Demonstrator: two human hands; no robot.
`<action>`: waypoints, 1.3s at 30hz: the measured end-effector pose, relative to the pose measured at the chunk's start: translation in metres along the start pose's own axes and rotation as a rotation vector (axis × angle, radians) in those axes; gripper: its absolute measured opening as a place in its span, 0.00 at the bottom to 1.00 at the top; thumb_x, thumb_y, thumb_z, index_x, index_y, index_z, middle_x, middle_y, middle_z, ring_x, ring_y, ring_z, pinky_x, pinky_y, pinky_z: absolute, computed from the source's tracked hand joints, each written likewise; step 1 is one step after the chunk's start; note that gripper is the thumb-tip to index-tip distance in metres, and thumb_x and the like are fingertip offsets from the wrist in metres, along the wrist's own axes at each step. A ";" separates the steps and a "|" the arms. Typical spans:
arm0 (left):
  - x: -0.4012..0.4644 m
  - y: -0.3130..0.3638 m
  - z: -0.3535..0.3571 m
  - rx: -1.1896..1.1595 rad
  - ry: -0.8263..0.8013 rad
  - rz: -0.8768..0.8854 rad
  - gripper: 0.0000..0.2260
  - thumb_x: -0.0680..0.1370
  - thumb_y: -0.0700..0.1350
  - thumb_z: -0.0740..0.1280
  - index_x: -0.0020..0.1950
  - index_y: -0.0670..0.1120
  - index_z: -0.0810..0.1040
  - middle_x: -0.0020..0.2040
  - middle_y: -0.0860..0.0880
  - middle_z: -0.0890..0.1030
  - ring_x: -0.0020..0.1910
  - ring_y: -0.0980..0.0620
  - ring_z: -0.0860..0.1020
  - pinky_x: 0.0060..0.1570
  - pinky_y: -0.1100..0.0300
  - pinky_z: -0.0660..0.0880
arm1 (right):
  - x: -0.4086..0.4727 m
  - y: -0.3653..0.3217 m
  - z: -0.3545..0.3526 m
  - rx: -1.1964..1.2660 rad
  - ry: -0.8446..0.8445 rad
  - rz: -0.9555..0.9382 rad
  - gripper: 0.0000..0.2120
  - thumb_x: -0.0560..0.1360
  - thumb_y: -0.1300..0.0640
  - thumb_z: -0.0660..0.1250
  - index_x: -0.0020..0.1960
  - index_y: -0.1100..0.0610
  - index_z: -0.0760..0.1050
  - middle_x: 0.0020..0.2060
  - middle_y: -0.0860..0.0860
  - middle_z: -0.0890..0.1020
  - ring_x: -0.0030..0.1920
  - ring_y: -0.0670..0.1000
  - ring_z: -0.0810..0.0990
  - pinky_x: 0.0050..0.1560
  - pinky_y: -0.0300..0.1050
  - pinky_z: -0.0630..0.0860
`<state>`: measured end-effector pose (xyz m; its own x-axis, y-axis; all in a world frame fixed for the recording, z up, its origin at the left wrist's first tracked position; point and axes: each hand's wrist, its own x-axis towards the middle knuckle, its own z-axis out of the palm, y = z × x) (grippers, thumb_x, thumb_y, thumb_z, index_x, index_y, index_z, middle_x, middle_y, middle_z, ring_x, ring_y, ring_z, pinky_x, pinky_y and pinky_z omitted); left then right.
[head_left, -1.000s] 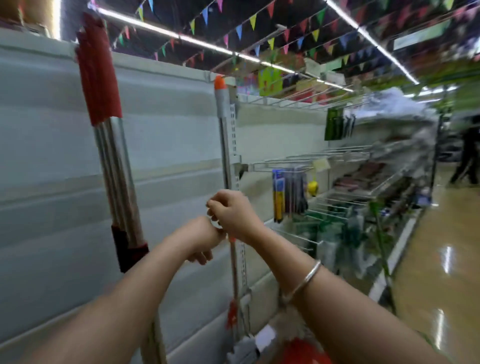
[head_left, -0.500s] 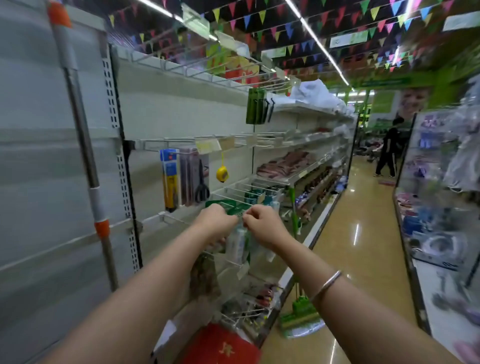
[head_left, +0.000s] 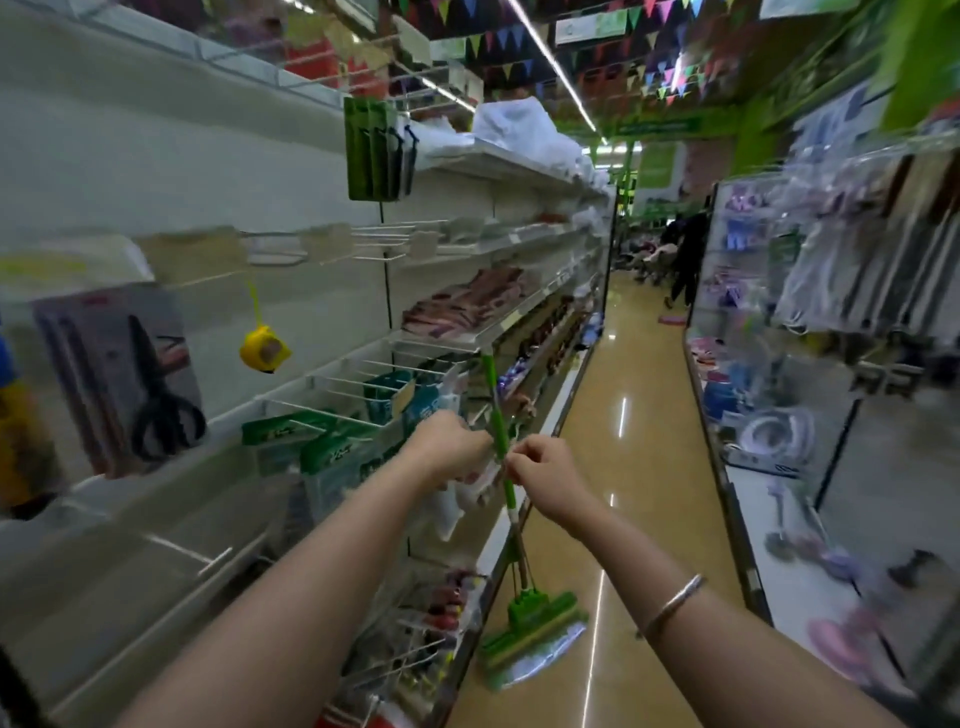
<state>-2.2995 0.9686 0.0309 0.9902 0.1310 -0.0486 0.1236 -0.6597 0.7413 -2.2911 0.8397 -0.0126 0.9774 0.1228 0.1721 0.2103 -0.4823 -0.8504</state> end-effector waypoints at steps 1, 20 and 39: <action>0.020 0.006 0.007 0.001 -0.005 0.008 0.11 0.77 0.47 0.62 0.36 0.45 0.72 0.32 0.48 0.74 0.30 0.52 0.73 0.27 0.62 0.69 | 0.017 0.009 -0.004 -0.002 0.002 0.011 0.09 0.76 0.60 0.61 0.38 0.56 0.76 0.36 0.53 0.79 0.37 0.51 0.77 0.43 0.50 0.78; 0.358 0.074 0.162 -0.055 -0.014 -0.092 0.07 0.77 0.46 0.62 0.42 0.45 0.74 0.35 0.48 0.74 0.31 0.52 0.72 0.28 0.60 0.67 | 0.335 0.185 -0.082 -0.035 -0.143 0.092 0.08 0.76 0.61 0.60 0.44 0.62 0.77 0.37 0.53 0.79 0.36 0.49 0.77 0.37 0.45 0.77; 0.649 0.012 0.222 -0.208 0.203 -0.359 0.13 0.78 0.44 0.63 0.61 0.42 0.74 0.53 0.45 0.78 0.47 0.50 0.74 0.47 0.57 0.70 | 0.618 0.298 -0.010 -0.032 -0.379 0.181 0.08 0.77 0.61 0.60 0.47 0.61 0.77 0.39 0.52 0.77 0.39 0.49 0.75 0.34 0.39 0.70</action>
<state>-1.6412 0.8811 -0.1403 0.8518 0.4800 -0.2097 0.4200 -0.3866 0.8210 -1.6247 0.7634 -0.1547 0.9227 0.3411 -0.1794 0.0419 -0.5514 -0.8332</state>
